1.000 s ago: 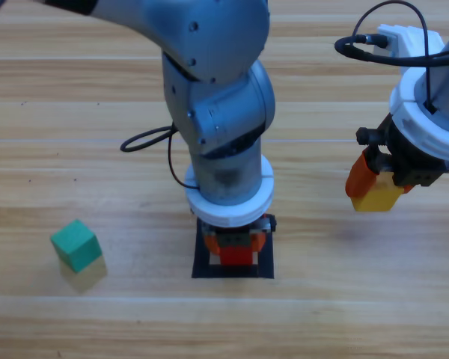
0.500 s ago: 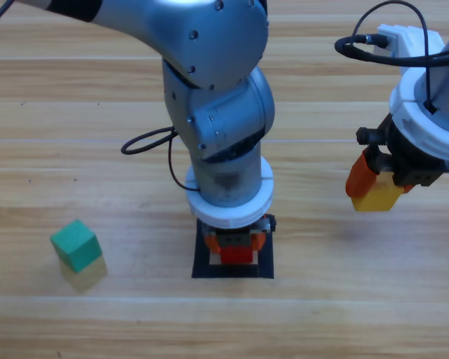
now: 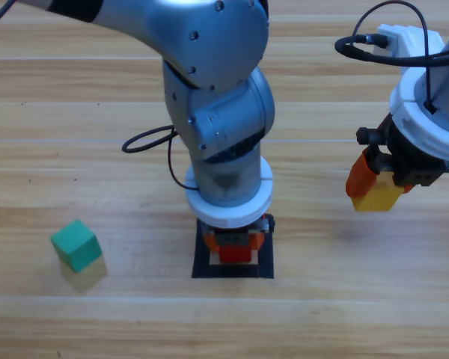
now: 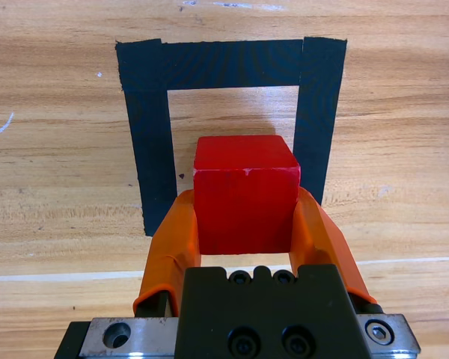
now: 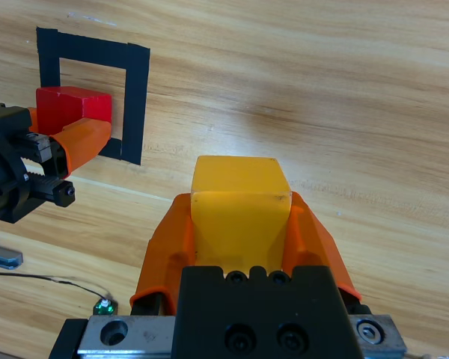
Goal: Stack the blocks in the rectangular block: red at the bottom, yellow in the middle, green on top
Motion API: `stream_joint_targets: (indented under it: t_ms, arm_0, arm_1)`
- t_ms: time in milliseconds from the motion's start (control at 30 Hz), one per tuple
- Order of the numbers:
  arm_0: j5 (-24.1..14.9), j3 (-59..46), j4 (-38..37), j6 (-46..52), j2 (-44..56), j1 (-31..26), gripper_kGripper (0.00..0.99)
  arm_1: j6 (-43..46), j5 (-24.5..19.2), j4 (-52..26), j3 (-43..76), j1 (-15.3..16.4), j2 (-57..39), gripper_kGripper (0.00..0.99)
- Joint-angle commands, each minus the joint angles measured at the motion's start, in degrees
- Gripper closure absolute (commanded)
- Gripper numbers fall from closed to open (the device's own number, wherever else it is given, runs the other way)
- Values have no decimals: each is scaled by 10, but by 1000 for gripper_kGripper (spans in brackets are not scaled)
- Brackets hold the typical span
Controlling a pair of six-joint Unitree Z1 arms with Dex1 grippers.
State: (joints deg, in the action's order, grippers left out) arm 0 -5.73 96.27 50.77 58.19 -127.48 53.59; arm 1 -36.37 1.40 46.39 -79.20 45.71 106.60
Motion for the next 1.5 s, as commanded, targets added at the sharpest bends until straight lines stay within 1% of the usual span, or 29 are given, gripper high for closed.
stream_joint_targets:
  t_ms: [33,267,333,367,433,467,500,567,600,667,767,967,1167,1333,1433,1500]
  arm_0:
    - [-8,-7,-7,-4,-37,13,988]
    - [-9,-4,-7,-4,-42,12,984]
    - [-9,-3,-8,-2,-42,13,944]
    - [-9,-2,-7,-2,-43,13,901]
    - [-9,3,-7,-1,-42,13,737]
    - [-9,7,-7,0,-42,13,613]
    - [-9,10,-7,1,-42,13,455]
    - [-9,13,-7,4,-43,13,174]
    - [-9,13,-7,6,-42,13,97]
    - [-9,12,-7,8,-38,13,33]
    - [-9,11,-7,9,-35,13,16]
    - [-13,8,-7,14,-15,13,16]
    - [-38,7,6,-2,89,11,16]
    - [-79,1,41,-9,193,-3,17]
    - [-100,-34,44,-25,249,-13,17]
    - [-107,-61,43,-55,285,-27,30]
  arm_1:
    - [-1,-10,5,11,11,11,975]
    - [0,-11,5,13,11,9,975]
    - [0,-11,5,12,11,8,975]
    - [0,-11,5,12,11,8,975]
    - [-1,-11,5,12,11,8,975]
    - [-1,-11,5,12,11,9,975]
    - [-1,-11,5,11,11,9,975]
    - [-1,-12,6,11,11,9,975]
    - [-1,-14,6,10,11,9,975]
    - [-1,-16,5,10,11,9,975]
    - [-1,-16,5,8,11,11,975]
    - [-6,-15,6,6,14,5,975]
    - [-17,-25,16,-8,33,15,975]
    - [-47,-47,78,-75,74,32,976]
    - [-69,-47,99,-110,97,47,976]
    - [-88,-44,133,-157,109,84,976]
